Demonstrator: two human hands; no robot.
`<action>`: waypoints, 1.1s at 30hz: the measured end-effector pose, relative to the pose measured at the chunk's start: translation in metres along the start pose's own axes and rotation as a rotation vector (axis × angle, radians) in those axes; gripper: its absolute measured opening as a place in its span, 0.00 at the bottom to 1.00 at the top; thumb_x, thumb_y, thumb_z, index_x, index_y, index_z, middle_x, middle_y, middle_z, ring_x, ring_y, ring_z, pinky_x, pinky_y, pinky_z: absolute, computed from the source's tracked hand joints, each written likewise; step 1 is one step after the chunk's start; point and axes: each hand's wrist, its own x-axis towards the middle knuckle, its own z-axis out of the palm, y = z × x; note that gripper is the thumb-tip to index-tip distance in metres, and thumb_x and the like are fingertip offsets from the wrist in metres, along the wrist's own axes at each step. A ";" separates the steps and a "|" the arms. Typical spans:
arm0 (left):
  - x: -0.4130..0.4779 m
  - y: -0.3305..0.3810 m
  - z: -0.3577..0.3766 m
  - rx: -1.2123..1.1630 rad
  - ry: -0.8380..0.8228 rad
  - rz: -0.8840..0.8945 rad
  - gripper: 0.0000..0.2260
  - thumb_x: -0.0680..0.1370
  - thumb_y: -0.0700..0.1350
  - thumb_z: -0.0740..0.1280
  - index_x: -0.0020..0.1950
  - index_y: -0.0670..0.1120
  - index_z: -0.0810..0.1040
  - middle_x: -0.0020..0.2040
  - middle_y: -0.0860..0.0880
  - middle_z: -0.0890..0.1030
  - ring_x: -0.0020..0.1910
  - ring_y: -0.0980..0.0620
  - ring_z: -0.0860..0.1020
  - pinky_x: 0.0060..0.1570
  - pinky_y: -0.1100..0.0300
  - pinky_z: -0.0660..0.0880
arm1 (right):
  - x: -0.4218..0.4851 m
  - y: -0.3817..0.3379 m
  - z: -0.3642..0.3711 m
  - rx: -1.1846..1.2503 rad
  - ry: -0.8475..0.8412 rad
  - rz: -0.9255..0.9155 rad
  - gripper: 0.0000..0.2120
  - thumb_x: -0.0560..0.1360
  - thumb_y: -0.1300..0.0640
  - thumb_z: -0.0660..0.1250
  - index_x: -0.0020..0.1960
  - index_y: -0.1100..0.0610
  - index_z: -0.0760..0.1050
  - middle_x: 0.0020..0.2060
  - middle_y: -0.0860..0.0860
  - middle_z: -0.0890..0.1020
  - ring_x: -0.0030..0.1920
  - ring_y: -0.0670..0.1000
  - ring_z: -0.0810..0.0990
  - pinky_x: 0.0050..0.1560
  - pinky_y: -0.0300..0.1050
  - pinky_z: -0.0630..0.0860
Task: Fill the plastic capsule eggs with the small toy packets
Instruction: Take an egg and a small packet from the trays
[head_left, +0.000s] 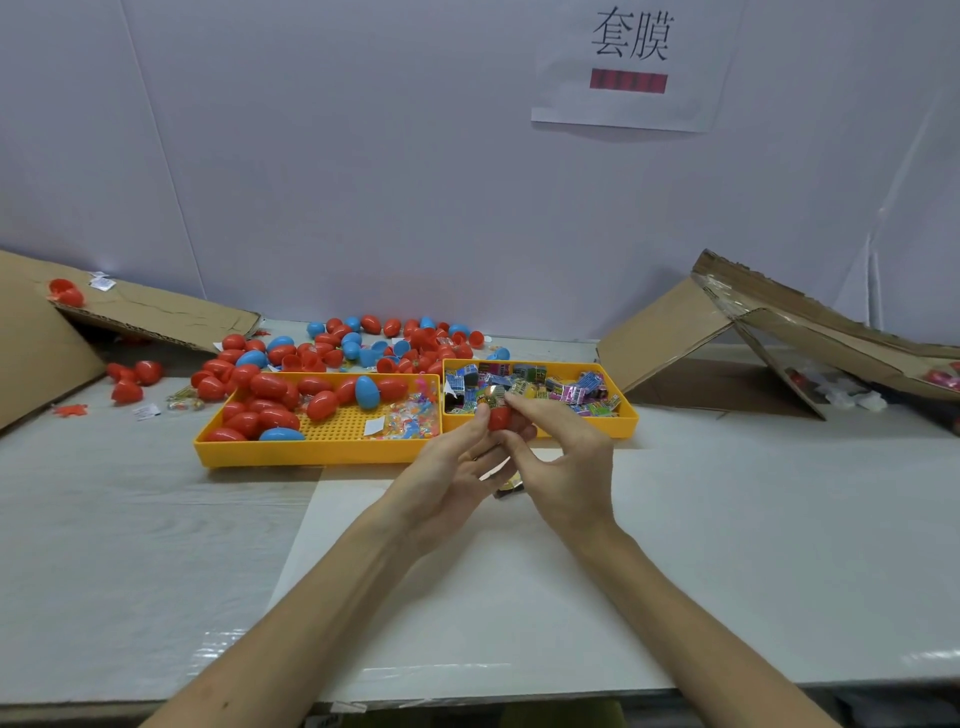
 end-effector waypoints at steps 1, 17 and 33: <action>0.000 0.000 0.000 0.015 -0.007 0.004 0.19 0.80 0.52 0.66 0.66 0.42 0.79 0.65 0.42 0.82 0.66 0.49 0.79 0.66 0.52 0.74 | 0.000 -0.001 0.001 -0.017 -0.015 -0.033 0.21 0.71 0.69 0.74 0.64 0.61 0.80 0.56 0.51 0.83 0.58 0.45 0.80 0.59 0.35 0.76; 0.001 -0.001 -0.003 -0.050 -0.044 -0.005 0.13 0.80 0.50 0.67 0.59 0.47 0.86 0.65 0.43 0.82 0.65 0.49 0.80 0.64 0.54 0.76 | -0.001 -0.001 0.002 -0.026 -0.020 -0.091 0.20 0.73 0.70 0.73 0.64 0.61 0.81 0.57 0.53 0.83 0.59 0.46 0.80 0.59 0.37 0.76; 0.001 -0.003 0.002 0.017 -0.032 0.007 0.20 0.84 0.54 0.59 0.68 0.43 0.76 0.62 0.43 0.83 0.64 0.49 0.80 0.63 0.48 0.77 | -0.001 -0.001 0.003 -0.018 -0.010 -0.023 0.16 0.72 0.67 0.75 0.60 0.63 0.82 0.52 0.55 0.83 0.54 0.51 0.82 0.56 0.36 0.77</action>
